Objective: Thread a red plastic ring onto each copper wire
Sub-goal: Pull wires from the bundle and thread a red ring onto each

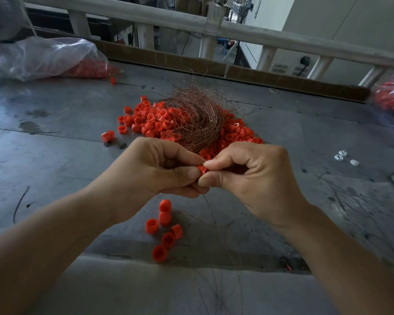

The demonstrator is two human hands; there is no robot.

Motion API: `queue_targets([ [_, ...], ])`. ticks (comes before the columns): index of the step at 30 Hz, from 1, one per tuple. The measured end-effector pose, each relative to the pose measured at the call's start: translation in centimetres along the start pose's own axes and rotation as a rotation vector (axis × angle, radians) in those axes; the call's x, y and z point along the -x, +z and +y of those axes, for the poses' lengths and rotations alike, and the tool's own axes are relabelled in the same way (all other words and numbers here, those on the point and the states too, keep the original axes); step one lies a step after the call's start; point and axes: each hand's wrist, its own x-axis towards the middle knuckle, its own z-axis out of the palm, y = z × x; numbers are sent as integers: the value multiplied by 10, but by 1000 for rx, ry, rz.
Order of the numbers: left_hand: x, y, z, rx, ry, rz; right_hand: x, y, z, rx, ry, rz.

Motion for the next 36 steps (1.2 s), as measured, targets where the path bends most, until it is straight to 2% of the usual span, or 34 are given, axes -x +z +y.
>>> queue_targets([
  [4,-2,-3,0,-6,-42,-67,-1,-3,-2,-79,95,-90],
  [10,1,-6,0,21,-90,-108,-4,-8,-3,52,22,-321],
  [14,2,-5,1,30,-55,-146,-3,-8,-4,118,-19,-293],
  [18,5,0,-3,-190,40,-98,0,-3,-3,195,-55,-283],
  [22,7,2,-7,-227,102,-101,1,-1,-6,220,-72,-265],
  [28,10,4,-4,-179,151,-113,2,-1,-9,181,-55,-239],
  [32,8,1,-1,-112,119,-113,0,-2,-9,108,-8,-236],
  [36,3,0,2,-39,79,-7,-2,-3,-9,7,65,-214],
])
